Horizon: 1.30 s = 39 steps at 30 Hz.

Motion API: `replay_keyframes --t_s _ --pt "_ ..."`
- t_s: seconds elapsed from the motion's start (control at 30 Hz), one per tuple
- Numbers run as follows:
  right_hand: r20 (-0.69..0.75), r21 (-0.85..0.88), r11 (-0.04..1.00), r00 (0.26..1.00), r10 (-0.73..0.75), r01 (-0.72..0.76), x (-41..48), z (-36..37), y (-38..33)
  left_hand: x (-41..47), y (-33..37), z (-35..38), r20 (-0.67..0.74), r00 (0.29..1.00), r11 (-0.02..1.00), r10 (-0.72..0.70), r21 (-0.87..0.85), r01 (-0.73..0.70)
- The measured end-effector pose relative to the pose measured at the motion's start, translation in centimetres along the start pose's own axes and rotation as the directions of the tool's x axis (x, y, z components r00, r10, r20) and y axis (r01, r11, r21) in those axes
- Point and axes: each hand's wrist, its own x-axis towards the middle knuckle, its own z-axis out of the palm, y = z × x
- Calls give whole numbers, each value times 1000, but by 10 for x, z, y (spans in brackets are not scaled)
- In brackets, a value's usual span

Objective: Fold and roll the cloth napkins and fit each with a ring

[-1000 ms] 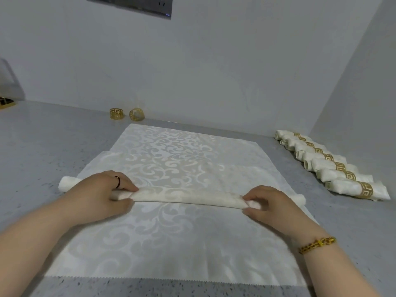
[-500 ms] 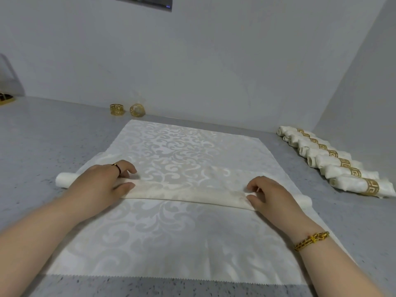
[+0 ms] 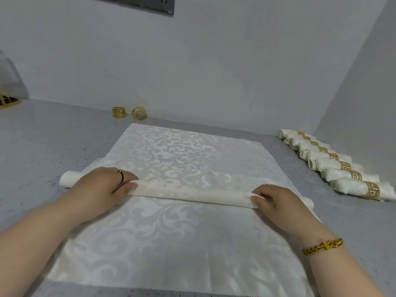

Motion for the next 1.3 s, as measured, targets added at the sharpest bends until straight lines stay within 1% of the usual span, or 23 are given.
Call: replay_keyframes --t_s 0.1,0.2,0.23,0.27,0.3,0.37,0.43,0.5,0.57,0.63,0.7,0.77,0.9,1.0,1.1,1.17,1.23,1.3 --pt "-10 -15 1000 1000 12 -12 0 2 -2 0 4 2 9 1000 1000 -8 13 8" --pt "-27 -56 998 999 33 -35 3 7 -5 2 7 6 -47 995 996 -93 11 94" --pt "-51 -77 997 998 23 -27 4 8 -6 3 8 7 -78 992 995 -97 16 99" --pt "-75 -105 995 997 -7 -1 5 10 -7 4 8 8 -96 993 996 -68 47 73" --pt "-84 -125 992 996 -43 32 5 12 -8 3 6 9 -85 996 997 -27 71 33" --pt "-33 -101 992 997 -76 72 4 11 -6 2 5 6 -4 1000 999 31 18 -31" --pt "49 -19 998 997 -53 54 0 6 -2 -1 7 2 60 998 998 22 -54 -19" --pt "74 34 998 996 -46 44 -4 2 2 -3 5 2 50 999 998 20 -60 -17" --pt "55 0 999 997 -45 45 -2 4 5 -1 3 3 37 999 1000 24 -13 -23" --pt "-4 -79 996 999 -49 49 1 8 3 3 2 4 39 995 991 88 102 -91" --pt "-102 -163 982 988 -116 98 6 11 4 6 3 2 -6 985 957 172 239 -166" --pt "-163 -196 971 971 -172 139 6 9 3 5 9 -2 -44 977 936 211 297 -189" --pt "-194 -236 956 956 -220 172 -9 -4 -5 -3 14 -12 -3 964 907 264 342 -247" --pt "-153 -247 950 960 -233 191 -31 -9 -5 -17 18 -20 -3 957 885 291 382 -268" --pt "-115 -257 935 953 -281 245 -56 -4 -2 -38 24 -21 30 947 889 320 337 -311" --pt "-99 -225 943 958 -271 244 -71 1 -2 -50 26 -21 23 942 904 333 277 -326" --pt "-115 -196 954 961 -251 226 -82 5 0 -57 28 -22 -5 947 921 322 234 -312" --pt "-107 -139 971 972 -208 192 -85 3 -6 -57 34 -24 19 965 944 262 202 -260"
